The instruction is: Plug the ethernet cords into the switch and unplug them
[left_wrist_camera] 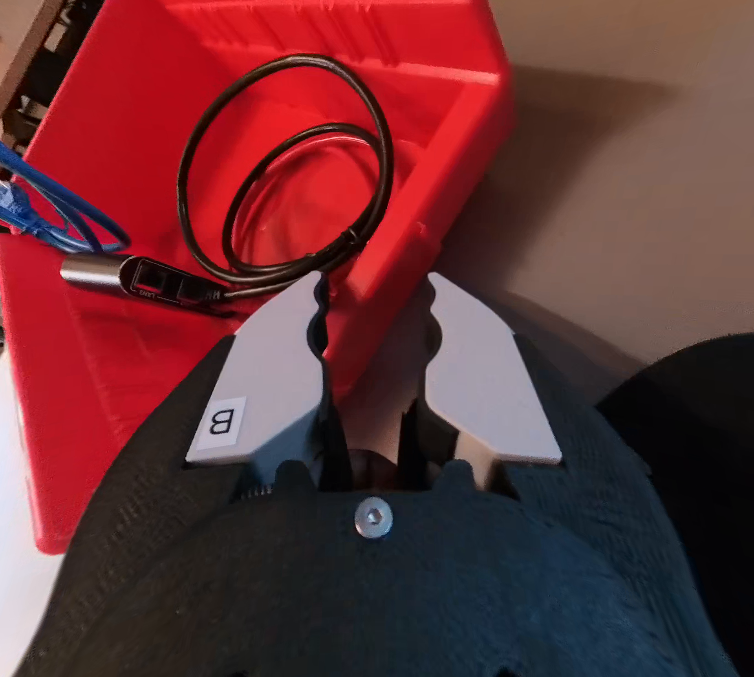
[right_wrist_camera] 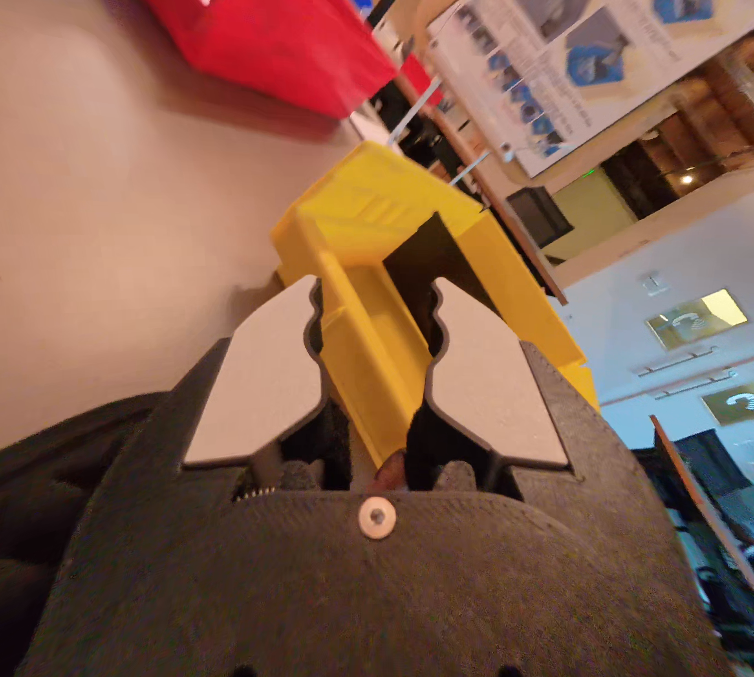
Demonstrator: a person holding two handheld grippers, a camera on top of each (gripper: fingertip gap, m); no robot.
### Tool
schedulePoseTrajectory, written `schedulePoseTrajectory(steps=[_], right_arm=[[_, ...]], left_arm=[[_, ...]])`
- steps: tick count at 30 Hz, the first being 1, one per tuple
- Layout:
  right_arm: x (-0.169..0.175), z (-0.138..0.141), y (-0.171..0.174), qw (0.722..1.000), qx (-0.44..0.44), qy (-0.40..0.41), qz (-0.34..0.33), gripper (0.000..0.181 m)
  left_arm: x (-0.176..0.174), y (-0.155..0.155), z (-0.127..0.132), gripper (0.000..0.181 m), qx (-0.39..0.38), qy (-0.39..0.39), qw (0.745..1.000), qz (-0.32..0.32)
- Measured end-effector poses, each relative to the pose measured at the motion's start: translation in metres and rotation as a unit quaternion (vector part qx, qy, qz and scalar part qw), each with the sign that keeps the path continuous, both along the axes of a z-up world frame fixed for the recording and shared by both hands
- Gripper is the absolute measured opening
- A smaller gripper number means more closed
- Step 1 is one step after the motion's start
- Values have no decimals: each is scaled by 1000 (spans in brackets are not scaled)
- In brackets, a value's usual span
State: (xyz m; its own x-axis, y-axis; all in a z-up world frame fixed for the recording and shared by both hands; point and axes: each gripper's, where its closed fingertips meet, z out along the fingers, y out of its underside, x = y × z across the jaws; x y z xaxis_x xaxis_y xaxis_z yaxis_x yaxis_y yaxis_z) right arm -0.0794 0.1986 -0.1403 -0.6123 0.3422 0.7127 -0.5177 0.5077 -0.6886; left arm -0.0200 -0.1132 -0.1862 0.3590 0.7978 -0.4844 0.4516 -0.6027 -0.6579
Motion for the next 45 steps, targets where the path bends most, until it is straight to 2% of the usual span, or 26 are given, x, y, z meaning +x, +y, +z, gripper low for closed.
schedulePoseTrajectory(steps=[4, 6, 13, 17, 27, 30, 31, 32, 35, 37, 39, 41, 42, 43, 45], right_arm=[[-9, -34, -2, 992, 122, -16, -33, 50], [-20, -39, 3, 987, 146, -16, -69, 40], [-45, -42, 37, 972, 165, -32, -162, 35], [-50, -42, 62, 966, 178, -43, -183, 36], [-41, -44, 115, 950, 212, -84, -211, 36], [-37, -43, 120, 950, 215, -86, -208, 37], [-35, -42, 120, 953, 207, -90, -203, 37], [-32, -39, 117, 959, 182, -102, -190, 43], [-19, -7, 99, 983, 21, -132, -123, 59], [-10, 27, 89, 985, -102, -122, -71, 64], [6, 61, 77, 970, -217, -106, 2, 62], [21, 84, 67, 946, -301, -106, 61, 57], [27, 87, 61, 937, -319, -115, 80, 56], [29, 84, 53, 935, -319, -125, 90, 55], [25, 65, 39, 951, -274, -125, 68, 56]], left_arm=[[3, -4, 0, 44, 6, 2, 1000, 8], [6, -6, 0, 44, 6, -2, 1000, 16], [30, -21, 0, 44, 11, 9, 999, 43], [55, -40, 1, 44, 11, 31, 998, 59], [144, -86, 1, 43, -9, -35, 997, 67], [154, -90, 1, 43, 7, -40, 997, 73], [157, -89, 3, 43, 12, -43, 996, 76], [159, -90, 7, 52, 15, -43, 995, 83], [161, -94, 44, 74, 46, 26, 991, 123], [155, -104, 84, 72, 103, 117, 971, 181], [148, -117, 109, 61, 176, 154, 939, 252], [142, -138, 108, 60, 168, 125, 927, 311], [137, -151, 104, 59, 154, 104, 921, 344], [130, -161, 98, 58, 156, 80, 916, 359], [108, -172, 87, 45, 183, 50, 913, 362]])
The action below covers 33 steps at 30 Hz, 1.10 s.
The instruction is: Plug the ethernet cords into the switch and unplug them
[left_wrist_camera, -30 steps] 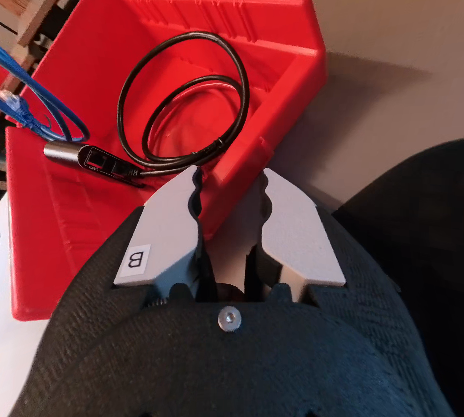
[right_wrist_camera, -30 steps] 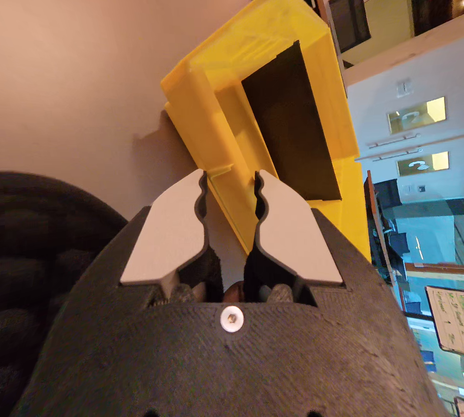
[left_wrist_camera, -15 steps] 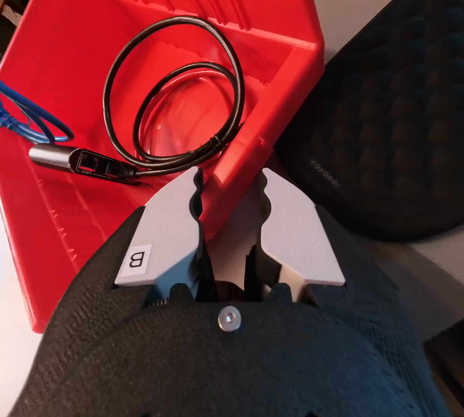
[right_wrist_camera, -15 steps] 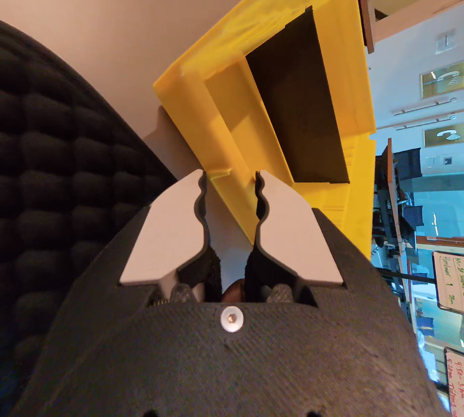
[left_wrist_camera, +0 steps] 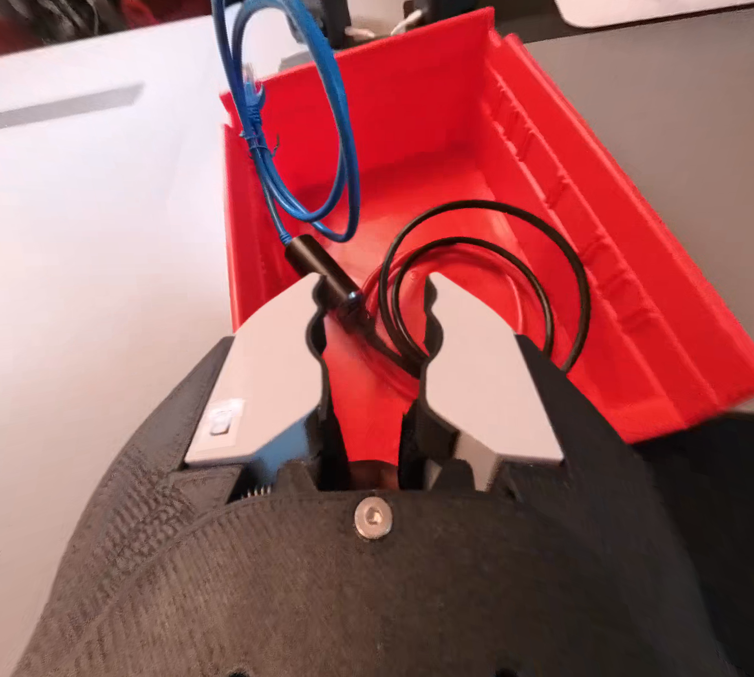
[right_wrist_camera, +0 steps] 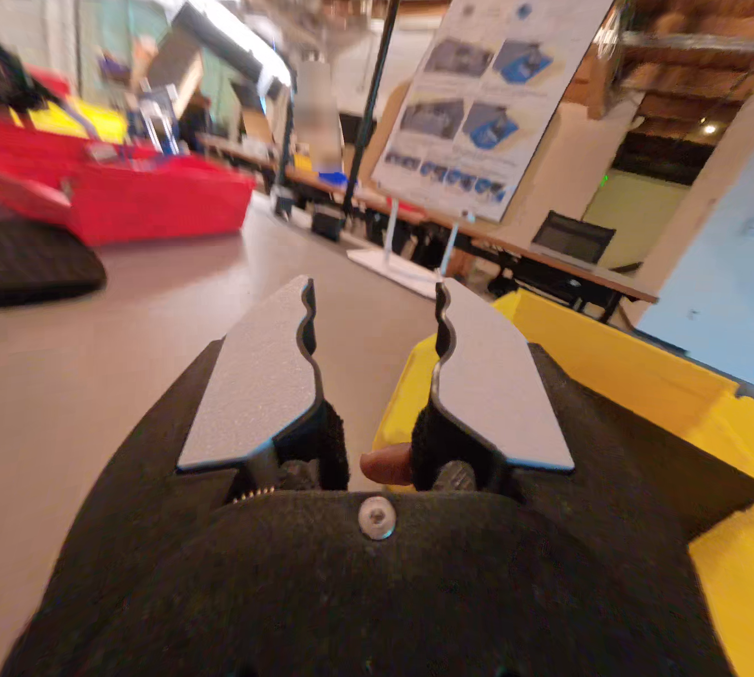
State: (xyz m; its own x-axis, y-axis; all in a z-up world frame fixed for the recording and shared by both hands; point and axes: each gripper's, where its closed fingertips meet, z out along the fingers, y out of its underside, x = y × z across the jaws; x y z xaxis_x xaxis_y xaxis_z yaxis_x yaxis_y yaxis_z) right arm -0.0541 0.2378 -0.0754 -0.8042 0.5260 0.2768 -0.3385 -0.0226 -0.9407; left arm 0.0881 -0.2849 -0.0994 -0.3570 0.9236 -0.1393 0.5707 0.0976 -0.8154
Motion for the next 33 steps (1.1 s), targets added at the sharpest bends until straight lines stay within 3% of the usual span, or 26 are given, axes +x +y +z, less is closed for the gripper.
schedulePoseTrajectory(steps=[2, 4, 11, 17, 21, 25, 30, 33], right_arm=[[-5, -21, -11, 997, 66, 15, -24, 59], [-5, -25, -15, 995, 90, 30, -38, 58], [-5, -24, -14, 995, 86, 37, -43, 54], [-5, -33, -21, 989, 127, 54, -53, 51], [-4, -39, -26, 983, 154, 75, -62, 48], [-4, -43, -28, 978, 174, 89, -72, 47], [-4, -40, -27, 980, 162, 90, -71, 47], [-4, -36, -24, 984, 143, 82, -69, 47]], left_arm=[[-9, -18, -14, 39, 2, -44, 999, 27], [-9, -31, -30, 39, 9, -98, 994, 55], [-5, -50, -76, 41, 46, -198, 974, 96], [-11, -56, -78, 37, 17, -171, 978, 115], [-16, -56, -41, 33, -27, -63, 991, 117], [-21, -50, 25, 28, -115, 70, 986, 95], [-16, -21, 117, 25, -193, 252, 947, 46], [-2, 1, 169, 26, -223, 353, 908, 28]])
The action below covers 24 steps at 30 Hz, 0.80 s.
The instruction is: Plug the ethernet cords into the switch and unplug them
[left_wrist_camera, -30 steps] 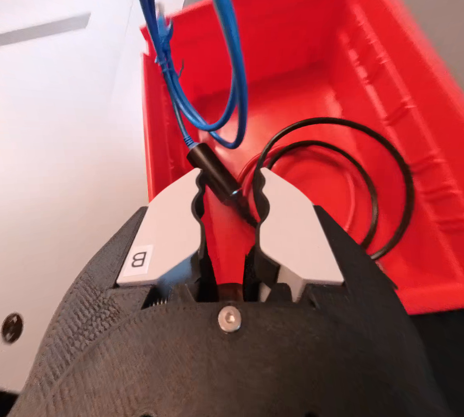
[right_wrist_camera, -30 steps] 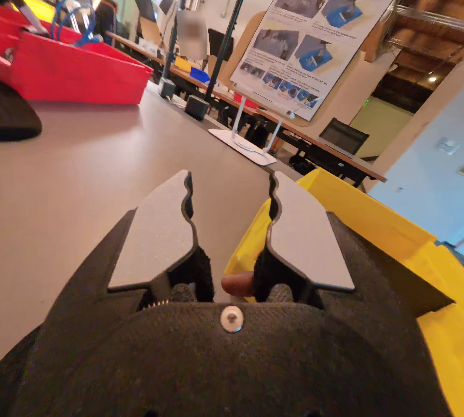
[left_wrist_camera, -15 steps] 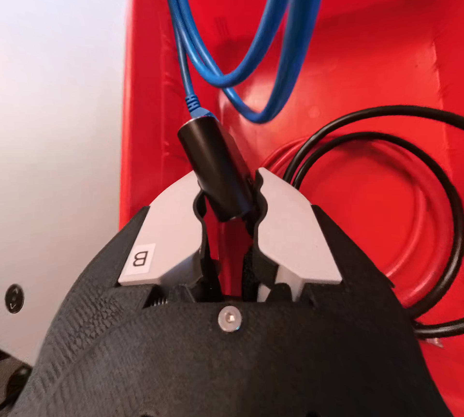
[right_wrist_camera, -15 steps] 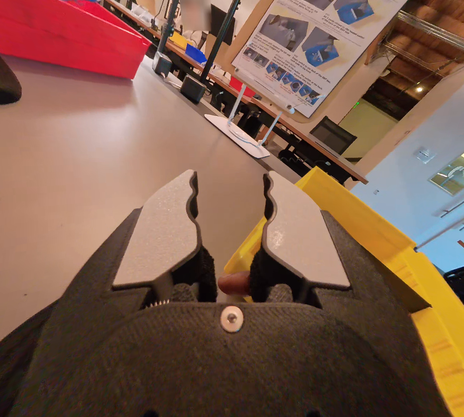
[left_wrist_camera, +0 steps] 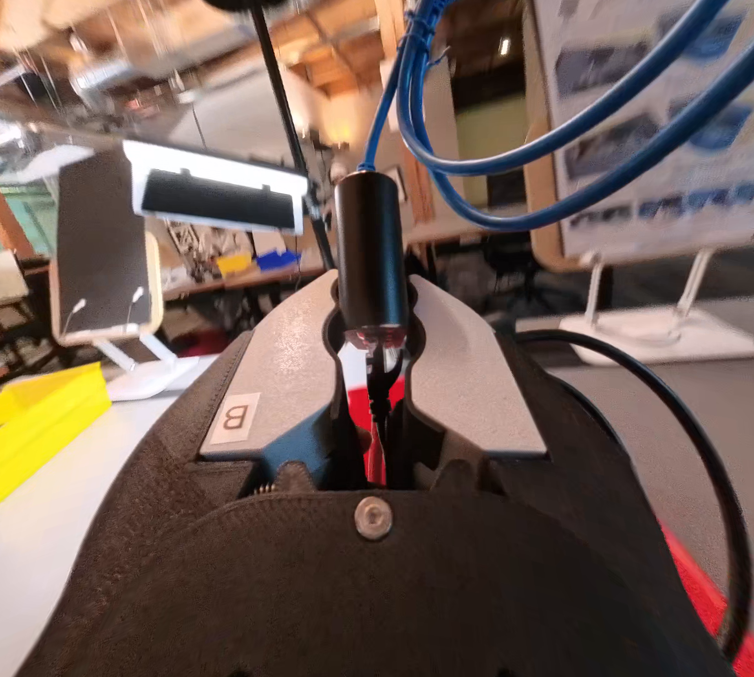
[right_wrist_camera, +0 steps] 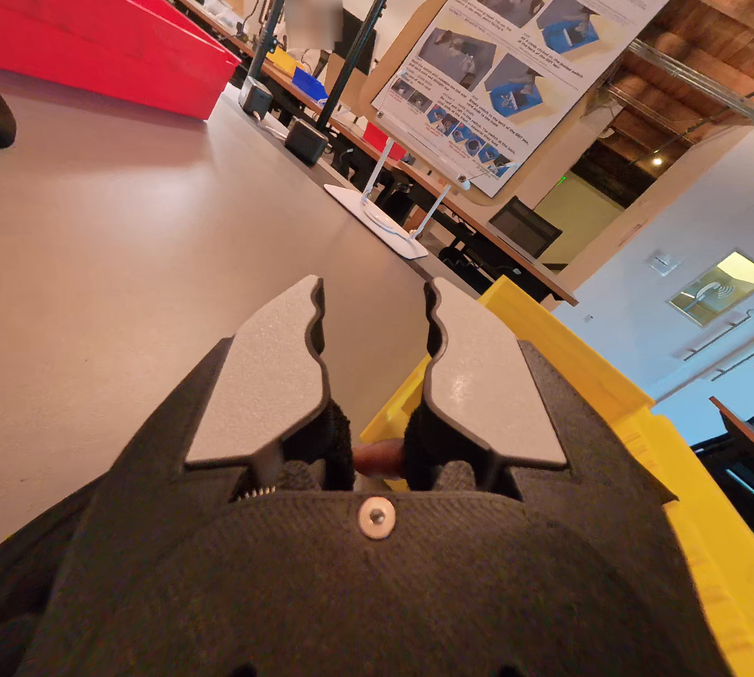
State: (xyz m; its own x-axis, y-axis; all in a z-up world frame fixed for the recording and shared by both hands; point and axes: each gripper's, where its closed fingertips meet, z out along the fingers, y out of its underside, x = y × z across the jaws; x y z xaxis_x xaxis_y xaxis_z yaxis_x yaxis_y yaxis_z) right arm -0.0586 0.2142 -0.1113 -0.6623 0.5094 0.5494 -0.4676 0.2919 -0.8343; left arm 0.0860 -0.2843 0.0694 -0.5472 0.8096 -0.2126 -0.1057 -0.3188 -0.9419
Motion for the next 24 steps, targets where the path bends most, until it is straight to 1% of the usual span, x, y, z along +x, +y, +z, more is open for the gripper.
schedulePoseTrajectory(steps=[1, 3, 5, 7, 9, 10, 12, 15, 16, 18, 20, 22, 23, 24], right_arm=[[0, 1, 1, 1000, -5, -2, 0, 47], [0, 3, 2, 1000, -12, -3, 1, 47], [0, 3, 3, 1000, -15, -5, 2, 47], [-1, 4, 3, 1000, -16, -7, 3, 47], [0, 5, 3, 1000, -20, -8, 4, 47], [0, 5, 3, 1000, -23, -9, 5, 47], [0, 7, 5, 999, -32, -13, 8, 48], [1, 14, 6, 998, -58, -20, 21, 48], [2, 17, 6, 997, -72, -25, 28, 45], [3, 25, 7, 992, -110, -39, 40, 34], [12, 40, 4, 980, -170, -63, 85, 26], [26, 54, -5, 958, -223, -110, 144, 21], [34, 58, -13, 946, -231, -148, 175, 21], [44, 59, -23, 932, -226, -189, 211, 26]], left_arm=[[5, 8, 17, 26, -7, 34, 999, -15], [16, 28, 48, 25, -11, 102, 992, -69], [26, 51, 75, 26, 9, 166, 974, -155], [33, 78, 94, 26, 41, 216, 940, -263], [35, 108, 100, 26, 79, 232, 894, -374], [34, 123, 99, 26, 97, 231, 872, -421], [30, 152, 90, 26, 128, 215, 829, -500], [17, 196, 64, 26, 177, 176, 762, -598], [12, 211, 53, 26, 195, 158, 738, -626], [1, 243, 29, 26, 230, 121, 695, -670], [-8, 277, 4, 26, 256, 77, 647, -715], [-17, 308, -22, 26, 283, 28, 603, -745], [-21, 322, -34, 27, 291, 3, 586, -756], [-24, 335, -46, 27, 298, -20, 572, -764]])
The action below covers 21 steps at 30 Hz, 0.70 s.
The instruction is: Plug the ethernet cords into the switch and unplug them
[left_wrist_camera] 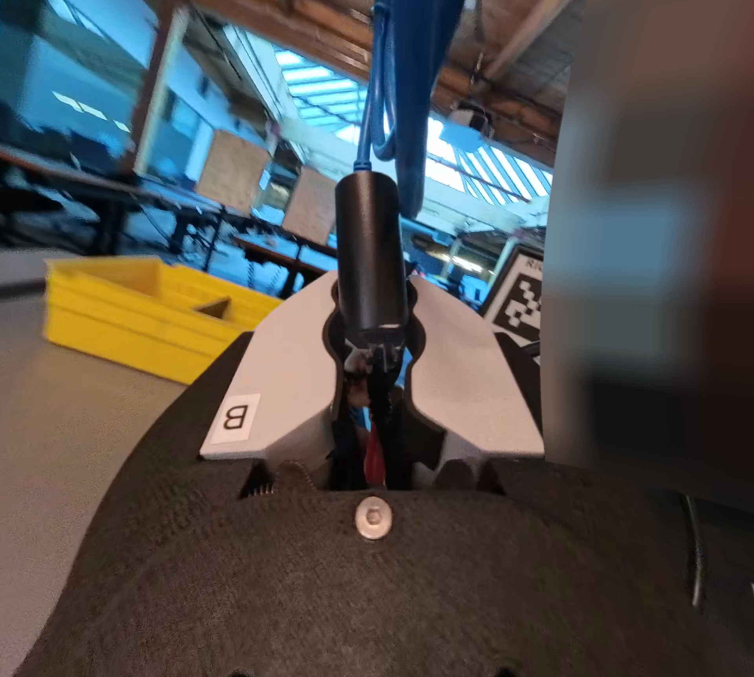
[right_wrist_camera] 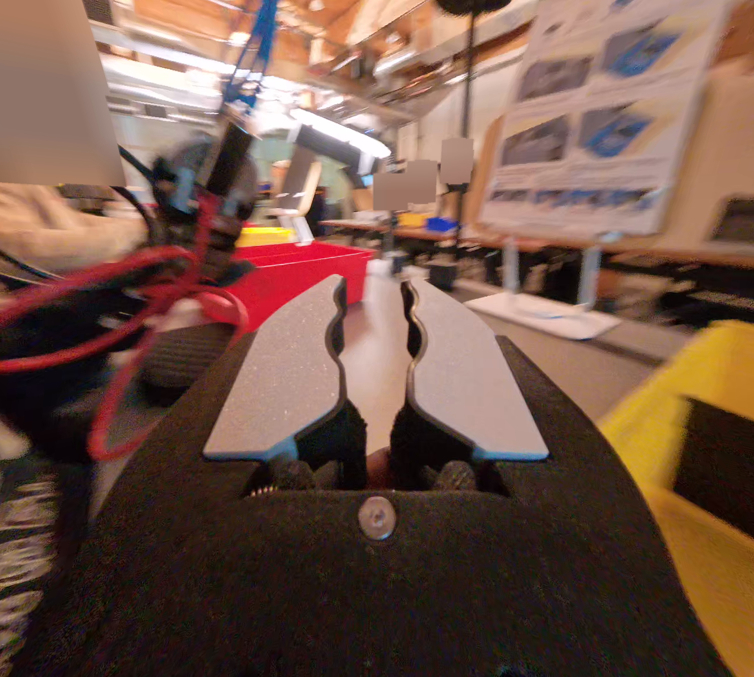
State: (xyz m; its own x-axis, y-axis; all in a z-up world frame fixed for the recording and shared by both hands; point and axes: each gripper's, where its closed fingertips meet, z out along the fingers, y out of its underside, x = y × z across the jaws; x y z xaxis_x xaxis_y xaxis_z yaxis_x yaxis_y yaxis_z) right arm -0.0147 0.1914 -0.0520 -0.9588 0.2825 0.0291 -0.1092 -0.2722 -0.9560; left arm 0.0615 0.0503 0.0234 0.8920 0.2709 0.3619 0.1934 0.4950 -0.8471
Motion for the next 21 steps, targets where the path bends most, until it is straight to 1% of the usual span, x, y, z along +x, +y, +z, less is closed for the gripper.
schedulePoseTrajectory(steps=[1, 3, 5, 6, 8, 11, 13, 15, 16, 17, 18, 19, 21], right_arm=[[10, 0, -11, 998, 12, -31, 48, 31], [28, 0, -32, 986, 45, -87, 136, 41], [47, -2, -51, 961, 84, -136, 224, 47], [54, -2, -58, 948, 101, -157, 259, 49], [63, -2, -70, 928, 122, -181, 302, 50], [74, -16, -84, 909, 186, -183, 324, 42], [82, -27, -89, 900, 221, -172, 333, 25], [80, -31, -93, 905, 223, -170, 319, 25], [79, -30, -94, 910, 208, -166, 318, 24], [77, -28, -93, 914, 186, -166, 319, 24], [74, -25, -92, 917, 160, -172, 321, 24], [70, -21, -89, 920, 130, -179, 323, 24], [60, -11, -80, 919, 62, -202, 332, 24]], left_arm=[[-2, 12, -11, 27, -13, -14, 1000, -23], [-3, 32, -30, 27, -44, -31, 997, -60], [-1, 48, -47, 27, -87, -41, 992, -86], [-1, 54, -55, 26, -109, -45, 989, -94], [0, 63, -69, 26, -152, -51, 982, -97], [0, 69, -83, 26, -191, -51, 976, -94], [-2, 70, -91, 26, -210, -61, 972, -92], [-4, 66, -94, 26, -212, -75, 970, -92], [-4, 65, -93, 26, -206, -78, 971, -97], [-5, 62, -88, 29, -190, -75, 974, -96], [-7, 56, -79, 37, -163, -66, 980, -88], [-10, 46, -67, 43, -125, -55, 987, -78], [-21, 17, -46, 44, -43, -42, 998, -32]])
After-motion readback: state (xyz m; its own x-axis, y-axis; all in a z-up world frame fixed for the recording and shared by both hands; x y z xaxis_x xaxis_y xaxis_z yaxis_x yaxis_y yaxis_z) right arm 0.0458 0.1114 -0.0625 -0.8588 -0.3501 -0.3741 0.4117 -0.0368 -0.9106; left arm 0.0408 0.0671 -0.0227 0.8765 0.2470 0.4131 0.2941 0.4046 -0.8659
